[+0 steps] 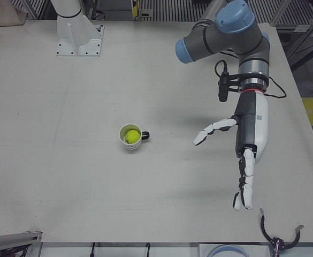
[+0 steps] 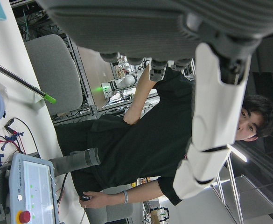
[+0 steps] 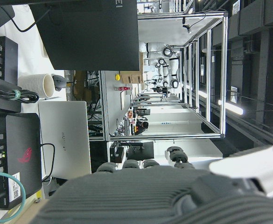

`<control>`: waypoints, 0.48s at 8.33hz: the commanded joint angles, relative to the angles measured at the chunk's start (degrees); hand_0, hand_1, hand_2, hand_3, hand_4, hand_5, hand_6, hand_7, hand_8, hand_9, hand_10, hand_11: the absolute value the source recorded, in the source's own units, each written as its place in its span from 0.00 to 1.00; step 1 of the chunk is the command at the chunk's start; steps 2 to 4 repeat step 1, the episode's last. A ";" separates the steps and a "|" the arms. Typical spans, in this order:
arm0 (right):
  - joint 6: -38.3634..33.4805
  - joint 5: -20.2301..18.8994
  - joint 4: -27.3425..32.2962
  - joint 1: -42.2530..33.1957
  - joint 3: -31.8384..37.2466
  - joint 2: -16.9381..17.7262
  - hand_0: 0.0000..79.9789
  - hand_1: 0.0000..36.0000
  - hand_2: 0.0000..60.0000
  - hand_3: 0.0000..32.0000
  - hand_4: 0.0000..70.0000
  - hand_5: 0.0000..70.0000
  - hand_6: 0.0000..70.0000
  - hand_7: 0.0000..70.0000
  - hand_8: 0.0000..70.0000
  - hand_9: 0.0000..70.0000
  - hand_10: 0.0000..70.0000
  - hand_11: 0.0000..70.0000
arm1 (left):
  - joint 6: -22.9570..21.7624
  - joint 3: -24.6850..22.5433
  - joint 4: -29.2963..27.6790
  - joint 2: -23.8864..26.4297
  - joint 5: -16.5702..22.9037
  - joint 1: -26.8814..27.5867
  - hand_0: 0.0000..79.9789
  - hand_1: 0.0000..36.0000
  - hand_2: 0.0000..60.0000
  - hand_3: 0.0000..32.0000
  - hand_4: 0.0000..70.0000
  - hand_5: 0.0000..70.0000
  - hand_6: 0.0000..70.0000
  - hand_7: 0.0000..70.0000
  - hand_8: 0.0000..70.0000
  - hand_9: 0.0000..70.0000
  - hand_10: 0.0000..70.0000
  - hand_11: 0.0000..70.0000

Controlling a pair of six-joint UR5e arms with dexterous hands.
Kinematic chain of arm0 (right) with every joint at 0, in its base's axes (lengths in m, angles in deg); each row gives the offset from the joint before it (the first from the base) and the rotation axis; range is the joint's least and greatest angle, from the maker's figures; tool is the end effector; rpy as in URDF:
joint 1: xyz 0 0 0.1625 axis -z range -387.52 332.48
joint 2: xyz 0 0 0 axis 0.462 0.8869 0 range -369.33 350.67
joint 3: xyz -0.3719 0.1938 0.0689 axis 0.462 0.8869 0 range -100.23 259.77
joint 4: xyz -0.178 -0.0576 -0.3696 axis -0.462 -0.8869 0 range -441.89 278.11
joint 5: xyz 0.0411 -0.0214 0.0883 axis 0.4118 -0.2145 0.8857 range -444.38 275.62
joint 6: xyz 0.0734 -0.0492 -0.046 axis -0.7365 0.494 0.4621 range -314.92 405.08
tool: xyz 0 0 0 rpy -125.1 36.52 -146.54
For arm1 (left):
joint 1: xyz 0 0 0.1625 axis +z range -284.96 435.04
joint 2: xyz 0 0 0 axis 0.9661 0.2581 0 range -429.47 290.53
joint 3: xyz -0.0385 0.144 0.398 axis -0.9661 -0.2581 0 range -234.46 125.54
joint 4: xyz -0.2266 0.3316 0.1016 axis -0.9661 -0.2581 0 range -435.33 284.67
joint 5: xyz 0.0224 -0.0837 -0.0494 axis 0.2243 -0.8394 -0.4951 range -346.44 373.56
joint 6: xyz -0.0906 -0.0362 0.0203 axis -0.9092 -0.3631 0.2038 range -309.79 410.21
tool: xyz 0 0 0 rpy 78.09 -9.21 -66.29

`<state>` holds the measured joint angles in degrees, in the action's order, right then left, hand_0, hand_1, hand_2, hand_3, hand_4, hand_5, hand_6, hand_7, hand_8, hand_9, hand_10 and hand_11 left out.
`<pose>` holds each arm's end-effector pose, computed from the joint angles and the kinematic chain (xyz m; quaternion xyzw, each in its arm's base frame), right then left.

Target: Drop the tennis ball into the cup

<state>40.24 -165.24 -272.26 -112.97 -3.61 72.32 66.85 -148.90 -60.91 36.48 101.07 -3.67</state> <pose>0.1062 -0.5461 0.6845 -0.0071 0.6526 -0.7557 0.0539 -0.0188 -0.6093 0.5233 0.0493 0.7413 -0.6533 0.1457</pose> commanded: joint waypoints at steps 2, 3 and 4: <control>0.00 0.00 0.00 -0.06 -0.03 0.00 0.00 0.00 0.00 0.00 0.00 0.00 0.00 0.00 0.00 0.00 0.00 0.00 | -0.12 0.48 -0.80 -0.12 0.38 -0.92 0.80 1.00 0.31 0.08 0.00 0.09 0.00 0.20 0.00 0.02 0.00 0.00; 0.00 0.00 0.00 -0.06 -0.03 0.00 0.00 0.00 0.00 0.00 0.00 0.00 0.00 0.00 0.00 0.00 0.00 0.00 | -0.12 0.48 -0.80 -0.12 0.38 -0.92 0.80 1.00 0.31 0.08 0.00 0.09 0.00 0.20 0.00 0.02 0.00 0.00; 0.00 0.00 0.00 -0.06 -0.03 0.00 0.00 0.00 0.00 0.00 0.00 0.00 0.00 0.00 0.00 0.00 0.00 0.00 | -0.12 0.48 -0.80 -0.12 0.38 -0.92 0.80 1.00 0.31 0.08 0.00 0.09 0.00 0.20 0.00 0.02 0.00 0.00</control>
